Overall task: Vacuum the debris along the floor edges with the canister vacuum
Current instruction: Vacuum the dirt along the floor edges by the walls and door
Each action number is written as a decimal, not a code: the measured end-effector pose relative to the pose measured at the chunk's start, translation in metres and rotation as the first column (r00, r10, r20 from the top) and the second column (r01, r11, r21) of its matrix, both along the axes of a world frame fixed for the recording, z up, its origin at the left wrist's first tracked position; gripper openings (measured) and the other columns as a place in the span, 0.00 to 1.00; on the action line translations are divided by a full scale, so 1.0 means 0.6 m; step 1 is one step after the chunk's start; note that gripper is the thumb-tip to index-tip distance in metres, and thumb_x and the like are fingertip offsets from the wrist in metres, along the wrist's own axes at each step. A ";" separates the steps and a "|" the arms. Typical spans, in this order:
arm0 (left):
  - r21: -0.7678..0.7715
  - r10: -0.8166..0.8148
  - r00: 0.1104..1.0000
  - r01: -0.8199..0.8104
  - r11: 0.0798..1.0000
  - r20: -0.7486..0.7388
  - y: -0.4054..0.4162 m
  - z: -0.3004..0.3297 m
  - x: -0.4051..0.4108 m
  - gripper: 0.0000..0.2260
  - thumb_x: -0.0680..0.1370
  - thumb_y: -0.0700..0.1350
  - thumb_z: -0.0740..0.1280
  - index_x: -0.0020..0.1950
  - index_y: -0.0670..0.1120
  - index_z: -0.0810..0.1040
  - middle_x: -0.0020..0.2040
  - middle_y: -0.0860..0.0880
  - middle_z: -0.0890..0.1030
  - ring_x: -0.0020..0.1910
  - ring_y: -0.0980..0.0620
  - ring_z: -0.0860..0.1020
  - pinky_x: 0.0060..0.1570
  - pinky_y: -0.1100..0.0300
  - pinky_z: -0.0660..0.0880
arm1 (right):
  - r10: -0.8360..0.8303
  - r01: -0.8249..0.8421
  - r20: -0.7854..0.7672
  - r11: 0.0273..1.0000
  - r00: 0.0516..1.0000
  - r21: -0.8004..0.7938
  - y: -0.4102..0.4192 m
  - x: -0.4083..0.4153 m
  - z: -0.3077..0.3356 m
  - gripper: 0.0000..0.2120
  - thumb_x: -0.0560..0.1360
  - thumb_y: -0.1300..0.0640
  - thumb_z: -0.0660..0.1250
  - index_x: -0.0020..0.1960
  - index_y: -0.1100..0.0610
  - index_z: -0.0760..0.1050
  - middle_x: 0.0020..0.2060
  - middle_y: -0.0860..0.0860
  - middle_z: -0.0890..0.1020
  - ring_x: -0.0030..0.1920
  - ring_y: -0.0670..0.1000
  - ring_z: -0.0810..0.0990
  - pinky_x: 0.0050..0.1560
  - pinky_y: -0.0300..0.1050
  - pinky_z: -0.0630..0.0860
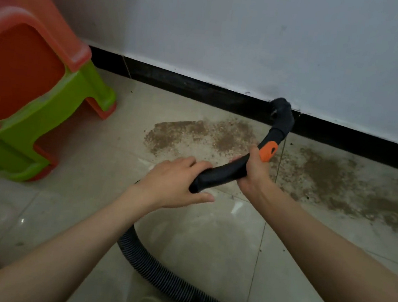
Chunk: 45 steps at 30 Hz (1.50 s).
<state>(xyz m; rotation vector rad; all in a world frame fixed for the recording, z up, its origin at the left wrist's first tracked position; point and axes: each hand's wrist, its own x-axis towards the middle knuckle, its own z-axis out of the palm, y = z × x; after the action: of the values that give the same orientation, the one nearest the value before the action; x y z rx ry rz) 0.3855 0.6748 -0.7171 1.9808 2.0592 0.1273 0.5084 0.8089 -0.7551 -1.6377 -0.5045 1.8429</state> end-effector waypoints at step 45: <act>-0.440 0.904 0.403 -0.792 0.423 0.143 -0.191 -0.028 -0.032 0.21 0.71 0.48 0.74 0.58 0.41 0.72 0.51 0.42 0.79 0.48 0.43 0.78 0.42 0.55 0.73 | 0.499 -0.503 0.063 0.858 0.864 0.101 -0.013 -0.128 0.157 0.18 0.80 0.60 0.64 0.66 0.62 0.63 0.47 0.54 0.73 0.39 0.50 0.77 0.41 0.45 0.79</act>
<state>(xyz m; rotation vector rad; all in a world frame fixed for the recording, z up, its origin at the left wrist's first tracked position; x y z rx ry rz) 0.3663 0.5603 -0.7341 0.4404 2.4123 0.3269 0.4315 0.8008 -0.6609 -1.5588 -1.1227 2.1000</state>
